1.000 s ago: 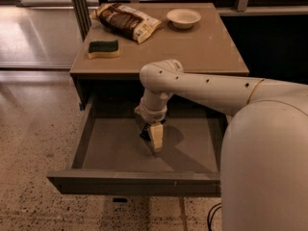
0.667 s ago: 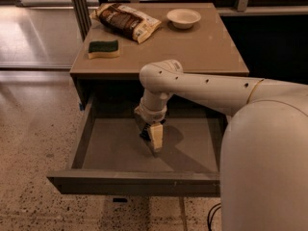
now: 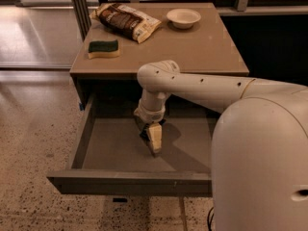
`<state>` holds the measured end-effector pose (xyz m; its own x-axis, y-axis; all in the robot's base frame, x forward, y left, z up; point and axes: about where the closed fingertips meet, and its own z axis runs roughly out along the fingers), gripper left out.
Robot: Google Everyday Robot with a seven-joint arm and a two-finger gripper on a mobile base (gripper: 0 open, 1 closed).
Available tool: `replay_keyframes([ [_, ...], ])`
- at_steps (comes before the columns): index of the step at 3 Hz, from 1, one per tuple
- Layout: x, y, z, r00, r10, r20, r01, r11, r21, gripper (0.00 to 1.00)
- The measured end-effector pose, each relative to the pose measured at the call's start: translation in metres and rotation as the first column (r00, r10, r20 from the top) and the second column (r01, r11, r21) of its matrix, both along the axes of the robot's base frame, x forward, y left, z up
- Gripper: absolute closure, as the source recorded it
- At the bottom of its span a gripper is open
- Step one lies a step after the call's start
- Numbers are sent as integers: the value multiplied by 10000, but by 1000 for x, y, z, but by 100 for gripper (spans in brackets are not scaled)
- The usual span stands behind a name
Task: Pick rxbar blueberry from top drawer and place on counter
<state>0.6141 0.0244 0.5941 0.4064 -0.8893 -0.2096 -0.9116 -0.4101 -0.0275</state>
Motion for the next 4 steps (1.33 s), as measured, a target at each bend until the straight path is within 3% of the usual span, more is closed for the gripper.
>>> replay_keyframes([
  [1, -2, 1, -7, 9998, -33, -190, 35, 9999, 100, 0],
  [2, -4, -1, -13, 9987, -211, -456, 239, 9979, 600, 18],
  [4, -5, -1, -13, 9986, -229, -483, 259, 9977, 627, 65],
])
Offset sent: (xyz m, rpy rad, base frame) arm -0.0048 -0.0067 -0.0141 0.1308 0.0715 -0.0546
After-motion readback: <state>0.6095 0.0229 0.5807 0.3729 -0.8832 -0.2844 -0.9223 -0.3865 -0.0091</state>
